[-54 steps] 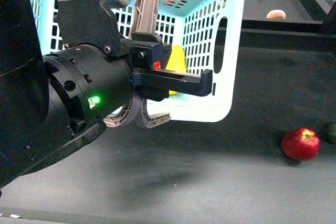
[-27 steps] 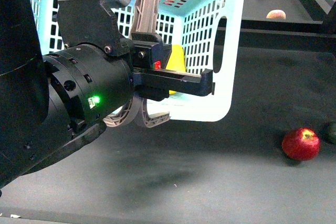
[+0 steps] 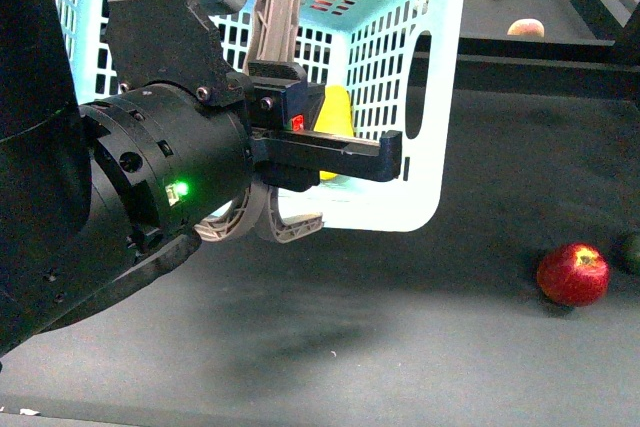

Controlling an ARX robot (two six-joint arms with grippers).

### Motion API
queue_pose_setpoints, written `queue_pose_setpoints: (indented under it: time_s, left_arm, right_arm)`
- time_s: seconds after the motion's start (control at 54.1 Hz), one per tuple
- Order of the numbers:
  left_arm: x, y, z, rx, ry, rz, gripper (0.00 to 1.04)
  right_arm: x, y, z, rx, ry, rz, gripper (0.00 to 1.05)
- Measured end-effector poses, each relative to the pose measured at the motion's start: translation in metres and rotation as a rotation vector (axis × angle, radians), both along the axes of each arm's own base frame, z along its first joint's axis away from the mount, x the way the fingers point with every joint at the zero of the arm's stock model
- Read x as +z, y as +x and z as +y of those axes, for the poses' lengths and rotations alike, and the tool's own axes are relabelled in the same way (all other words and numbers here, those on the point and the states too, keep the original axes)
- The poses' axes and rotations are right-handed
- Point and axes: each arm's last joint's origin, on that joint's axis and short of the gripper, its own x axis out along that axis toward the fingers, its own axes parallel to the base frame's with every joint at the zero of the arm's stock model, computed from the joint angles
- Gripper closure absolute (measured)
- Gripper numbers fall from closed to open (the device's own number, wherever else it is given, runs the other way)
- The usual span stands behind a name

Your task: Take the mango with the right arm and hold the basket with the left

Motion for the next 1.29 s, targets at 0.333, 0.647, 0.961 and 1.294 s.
queue_pose_setpoints:
  time_s: [0.333,0.647,0.961,1.294]
  left_arm:
    - [0.0,0.0,0.0,0.0,0.001,0.0,0.99]
    - [0.0,0.0,0.0,0.0,0.001,0.0,0.99]
    - [0.0,0.0,0.0,0.0,0.001,0.0,0.99]
    - [0.0,0.0,0.0,0.0,0.001,0.0,0.99]
  right_arm:
    - [0.0,0.0,0.0,0.0,0.0,0.0,1.03]
    - [0.0,0.0,0.0,0.0,0.0,0.0,1.03]
    - [0.0,0.0,0.0,0.0,-0.002,0.0,0.54]
    - [0.0,0.0,0.0,0.0,0.0,0.0,0.07]
